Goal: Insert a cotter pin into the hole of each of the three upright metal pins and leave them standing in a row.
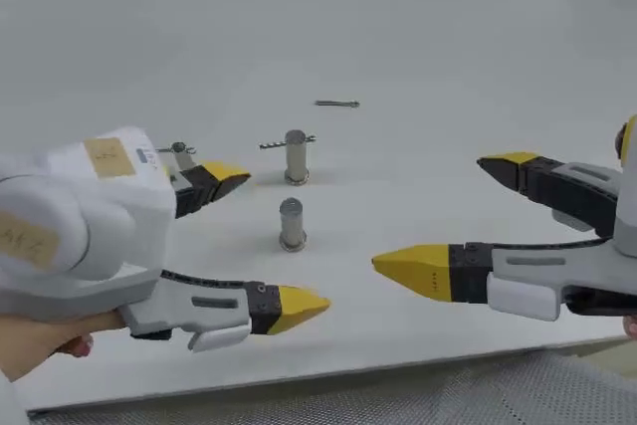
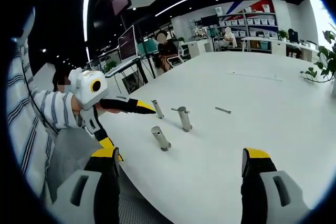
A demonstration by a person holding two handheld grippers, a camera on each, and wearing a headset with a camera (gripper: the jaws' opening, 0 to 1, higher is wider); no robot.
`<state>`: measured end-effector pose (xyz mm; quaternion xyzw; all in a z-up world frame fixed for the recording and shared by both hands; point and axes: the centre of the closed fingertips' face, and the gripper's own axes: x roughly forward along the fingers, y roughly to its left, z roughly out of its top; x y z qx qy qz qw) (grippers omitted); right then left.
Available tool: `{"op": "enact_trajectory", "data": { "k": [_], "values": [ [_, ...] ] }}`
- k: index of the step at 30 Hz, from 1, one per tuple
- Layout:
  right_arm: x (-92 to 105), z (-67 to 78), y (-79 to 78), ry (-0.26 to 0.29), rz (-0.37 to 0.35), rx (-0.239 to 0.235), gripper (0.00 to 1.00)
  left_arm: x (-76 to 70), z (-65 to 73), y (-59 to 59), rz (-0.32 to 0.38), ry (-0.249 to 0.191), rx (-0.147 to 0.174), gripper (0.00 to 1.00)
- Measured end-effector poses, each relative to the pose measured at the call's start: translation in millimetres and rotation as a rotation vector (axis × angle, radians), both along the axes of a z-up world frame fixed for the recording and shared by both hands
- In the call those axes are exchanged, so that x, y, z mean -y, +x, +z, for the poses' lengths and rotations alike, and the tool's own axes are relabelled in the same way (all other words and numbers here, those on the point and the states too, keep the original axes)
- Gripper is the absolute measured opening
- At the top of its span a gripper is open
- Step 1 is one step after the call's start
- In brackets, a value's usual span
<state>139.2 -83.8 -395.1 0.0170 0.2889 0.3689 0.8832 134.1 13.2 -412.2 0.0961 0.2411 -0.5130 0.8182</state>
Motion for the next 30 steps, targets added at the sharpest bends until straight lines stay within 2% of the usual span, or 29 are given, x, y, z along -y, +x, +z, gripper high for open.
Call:
{"op": "enact_trajectory", "data": {
  "k": [3,4,9,12,16,20,25,28,30],
  "values": [
    [0.2,0.9,0.8,-0.008,0.008,0.001,0.96,-3.3,9.3,-0.1,0.046,-0.047,-0.02,0.98],
    [0.4,1.0,1.0,-0.01,0.01,0.001,0.96,-5.4,12.9,-0.2,0.064,-0.064,-0.023,0.99],
    [2.4,3.6,5.0,-0.027,0.024,0.007,0.96,-14.3,18.5,-5.7,0.109,-0.088,-0.03,0.99],
    [5.8,4.5,9.2,-0.047,0.032,0.011,0.96,-19.8,14.1,-10.7,0.128,-0.073,-0.053,0.99],
    [11.1,7.5,14.2,-0.075,0.053,0.016,0.95,-27.4,8.1,-16.0,0.156,-0.053,-0.061,0.99],
    [18.6,12.4,24.2,-0.093,0.062,0.02,0.93,-30.1,2.9,-22.7,0.171,-0.043,-0.091,0.99],
    [26.7,18.6,40.5,-0.116,0.083,0.038,0.91,-32.3,1.3,-24.5,0.193,-0.039,-0.095,0.99],
    [29.3,21.5,50.6,-0.161,0.125,0.049,0.88,-33.2,3.5,-23.6,0.219,-0.056,-0.097,0.99],
    [31.0,22.0,56.4,-0.196,0.156,0.047,0.86,-34.4,2.5,-24.1,0.229,-0.051,-0.1,0.99]
  ]
}}
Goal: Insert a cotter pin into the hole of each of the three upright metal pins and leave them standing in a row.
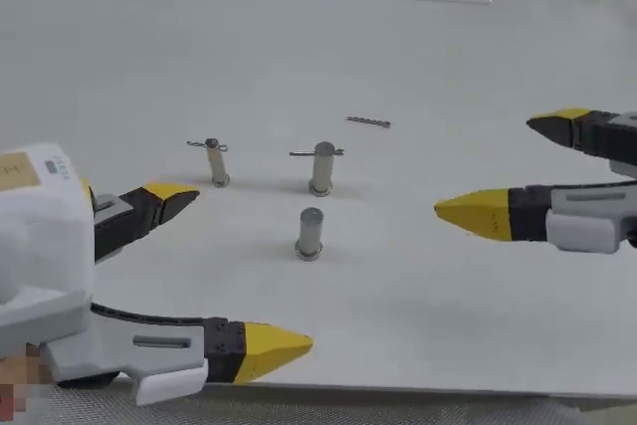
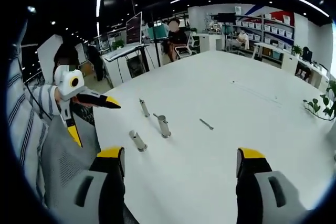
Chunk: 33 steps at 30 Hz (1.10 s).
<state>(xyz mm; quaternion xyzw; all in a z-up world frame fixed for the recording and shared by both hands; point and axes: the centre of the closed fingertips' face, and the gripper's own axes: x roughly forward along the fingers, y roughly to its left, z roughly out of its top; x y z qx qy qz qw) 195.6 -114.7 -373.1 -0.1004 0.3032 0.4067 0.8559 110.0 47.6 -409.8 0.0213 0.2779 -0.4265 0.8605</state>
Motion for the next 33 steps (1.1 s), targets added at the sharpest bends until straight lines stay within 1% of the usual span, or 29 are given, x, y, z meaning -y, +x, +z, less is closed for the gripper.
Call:
{"op": "enact_trajectory", "data": {
  "k": [1,2,3,5,6,8,9,12,14,15,18,21,24,29,30,33],
  "values": [
    [1.4,1.0,4.1,-0.02,0.02,0.018,0.84,-0.6,-0.5,-0.3,0.003,0.003,0.0,0.99],
    [3.4,3.0,10.5,-0.043,0.032,0.053,0.8,-1.4,-1.0,-0.6,0.008,0.006,0.0,0.99],
    [5.7,2.6,15.5,-0.067,0.028,0.05,0.76,-1.7,-1.1,-1.0,0.01,0.005,-0.002,0.99],
    [4.0,2.6,23.1,-0.067,0.037,0.028,0.71,-2.2,0.1,-2.4,0.017,0.0,0.0,0.99],
    [3.3,2.8,25.8,-0.069,0.042,0.026,0.7,-2.5,0.7,-2.6,0.02,-0.001,0.001,0.99],
    [1.0,2.7,32.9,-0.088,0.065,0.025,0.68,-3.7,1.5,-2.5,0.03,-0.003,0.0,0.99],
    [0.8,1.2,35.7,-0.119,0.084,0.02,0.66,-4.7,2.1,-2.2,0.037,-0.004,0.0,0.99],
    [-3.4,-1.7,41.0,-0.183,0.13,0.003,0.61,-7.2,4.0,-2.0,0.052,-0.007,0.004,0.99],
    [-5.8,-3.7,44.7,-0.221,0.16,-0.001,0.59,-8.7,4.6,-1.7,0.06,-0.007,0.006,0.99],
    [-6.1,-6.2,48.9,-0.26,0.183,-0.002,0.57,-9.4,4.7,-2.0,0.063,-0.006,0.005,0.99],
    [-11.5,-8.9,57.8,-0.328,0.234,0.004,0.55,-12.6,5.8,-1.9,0.08,-0.01,0.004,0.99],
    [-19.8,-11.8,65.3,-0.358,0.273,-0.001,0.53,-14.5,6.2,-1.9,0.089,-0.013,0.003,0.99],
    [-21.7,-19.4,71.9,-0.446,0.337,-0.013,0.48,-15.0,6.4,-3.1,0.093,-0.016,-0.005,0.99],
    [-23.9,-34.0,83.0,-0.554,0.408,-0.03,0.46,-12.8,6.9,-2.9,0.093,-0.027,-0.009,0.99],
    [-26.8,-36.3,85.6,-0.55,0.41,-0.031,0.46,-12.6,6.5,-2.6,0.096,-0.029,-0.011,0.99],
    [-32.2,-44.5,91.8,-0.545,0.439,-0.056,0.42,-12.2,5.0,-2.3,0.096,-0.031,-0.016,0.99]
  ]
}}
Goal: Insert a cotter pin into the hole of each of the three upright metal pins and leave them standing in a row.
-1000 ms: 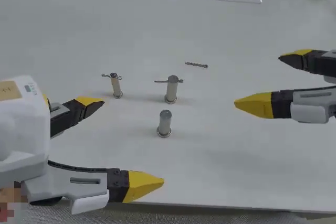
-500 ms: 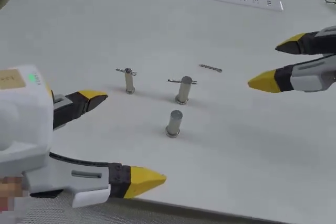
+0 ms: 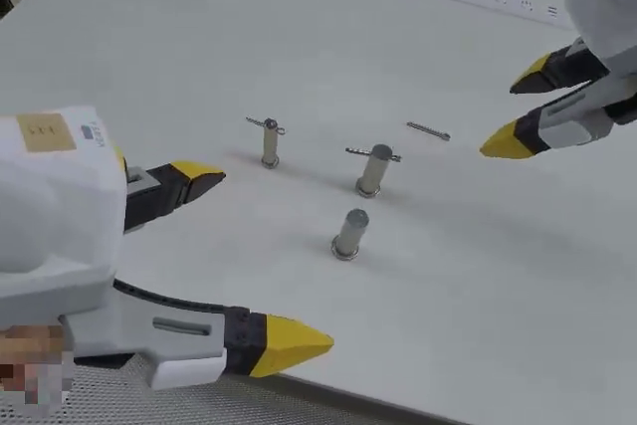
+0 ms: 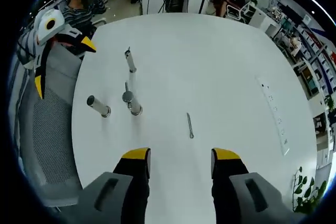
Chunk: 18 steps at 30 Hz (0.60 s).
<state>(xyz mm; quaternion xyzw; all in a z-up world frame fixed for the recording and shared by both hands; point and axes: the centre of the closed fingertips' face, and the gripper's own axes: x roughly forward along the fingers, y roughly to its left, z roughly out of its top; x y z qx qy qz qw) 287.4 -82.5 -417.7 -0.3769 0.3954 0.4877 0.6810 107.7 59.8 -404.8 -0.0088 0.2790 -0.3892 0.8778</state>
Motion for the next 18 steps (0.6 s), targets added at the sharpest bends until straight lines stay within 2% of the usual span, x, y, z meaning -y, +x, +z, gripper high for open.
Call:
{"op": "enact_trajectory", "data": {
  "k": [6,11,15,16,17,18],
  "values": [
    [-6.1,-14.6,6.7,-0.068,0.057,-0.035,0.39,-3.1,-3.6,1.5,0.023,-0.001,-0.011,0.98],
    [-13.4,-25.3,10.4,-0.102,0.1,-0.063,0.38,-4.4,-3.5,2.2,0.04,-0.011,-0.012,0.97],
    [-16.1,-34.6,17.0,-0.14,0.133,-0.054,0.35,-3.2,-5.5,-0.3,0.039,-0.014,-0.023,0.96],
    [-16.0,-39.4,23.8,-0.147,0.14,-0.057,0.34,-2.8,-6.1,-1.1,0.04,-0.016,-0.027,0.96],
    [-17.2,-41.3,24.7,-0.143,0.141,-0.066,0.33,-2.5,-6.7,-1.5,0.042,-0.016,-0.028,0.96],
    [-20.1,-44.0,22.7,-0.125,0.123,-0.099,0.32,-2.5,-6.8,-1.7,0.042,-0.017,-0.029,0.96]
  ]
}}
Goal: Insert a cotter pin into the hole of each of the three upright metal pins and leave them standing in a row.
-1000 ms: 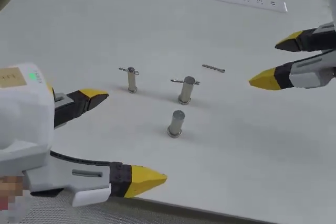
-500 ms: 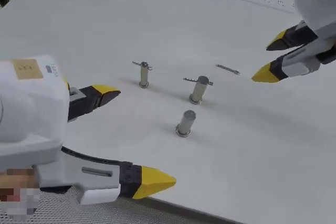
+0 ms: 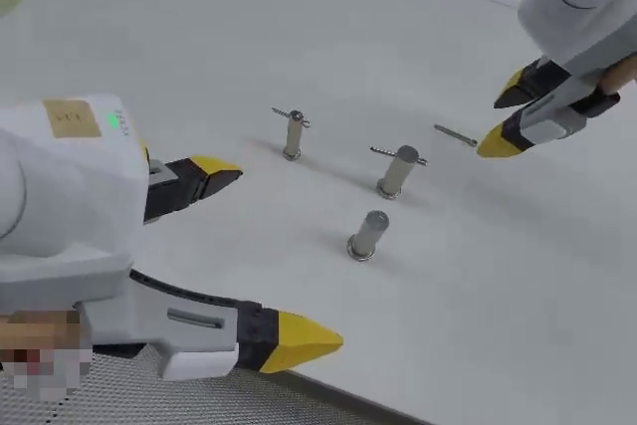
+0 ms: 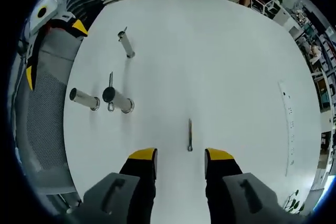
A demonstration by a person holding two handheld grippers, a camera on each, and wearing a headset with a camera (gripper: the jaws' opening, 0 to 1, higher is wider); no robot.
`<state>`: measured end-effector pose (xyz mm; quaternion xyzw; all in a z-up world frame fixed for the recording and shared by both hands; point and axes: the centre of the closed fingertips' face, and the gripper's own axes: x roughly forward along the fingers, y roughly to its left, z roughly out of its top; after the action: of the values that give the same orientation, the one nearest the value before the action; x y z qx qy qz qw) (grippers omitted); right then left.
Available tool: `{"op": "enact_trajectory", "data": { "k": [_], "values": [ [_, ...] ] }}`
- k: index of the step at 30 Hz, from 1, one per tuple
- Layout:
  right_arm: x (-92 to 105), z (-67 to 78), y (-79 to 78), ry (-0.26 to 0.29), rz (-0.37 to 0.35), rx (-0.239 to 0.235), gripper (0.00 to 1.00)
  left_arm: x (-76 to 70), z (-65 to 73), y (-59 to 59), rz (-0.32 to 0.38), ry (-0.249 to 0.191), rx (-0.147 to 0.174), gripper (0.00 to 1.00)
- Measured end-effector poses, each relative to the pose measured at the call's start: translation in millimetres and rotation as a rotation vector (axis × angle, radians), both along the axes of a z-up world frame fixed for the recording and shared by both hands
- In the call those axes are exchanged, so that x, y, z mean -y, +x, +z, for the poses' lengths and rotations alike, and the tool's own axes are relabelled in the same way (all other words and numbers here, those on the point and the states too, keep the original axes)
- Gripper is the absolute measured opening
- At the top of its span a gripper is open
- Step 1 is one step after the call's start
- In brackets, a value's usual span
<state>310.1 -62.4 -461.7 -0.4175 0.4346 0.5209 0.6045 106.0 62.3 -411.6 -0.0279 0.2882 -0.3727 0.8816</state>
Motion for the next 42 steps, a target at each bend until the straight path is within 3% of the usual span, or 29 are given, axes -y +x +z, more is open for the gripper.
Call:
{"op": "enact_trajectory", "data": {
  "k": [3,11,18,23,25,26,33,42],
  "values": [
    [-4.8,-4.3,0.3,0.023,-0.007,-0.03,0.29,0.5,-1.6,-1.0,0.005,-0.002,-0.006,0.96],
    [-1.8,-22.7,4.0,-0.023,-0.013,-0.046,0.29,3.3,-3.5,-1.7,0.007,-0.008,-0.014,0.96],
    [-0.9,-31.0,5.5,-0.014,-0.028,-0.078,0.22,1.2,-6.7,-1.0,0.03,-0.002,-0.027,0.97],
    [2.2,-37.1,10.1,-0.049,-0.015,-0.062,0.18,-0.2,-6.6,-1.0,0.036,-0.003,-0.028,0.97],
    [4.5,-39.3,13.4,-0.08,0.041,-0.04,0.16,-0.5,-6.5,-1.0,0.038,-0.002,-0.029,0.97],
    [4.1,-41.1,13.1,-0.078,-0.002,-0.04,0.16,-0.1,-6.5,-1.5,0.036,-0.004,-0.031,0.97],
    [3.4,-39.0,12.4,-0.092,0.024,-0.042,0.15,2.9,-8.8,-4.1,0.021,0.004,-0.04,0.96],
    [2.8,-40.5,15.8,-0.113,0.028,-0.051,0.16,3.7,-7.9,-1.2,0.022,0.012,-0.024,0.97]
  ]
}}
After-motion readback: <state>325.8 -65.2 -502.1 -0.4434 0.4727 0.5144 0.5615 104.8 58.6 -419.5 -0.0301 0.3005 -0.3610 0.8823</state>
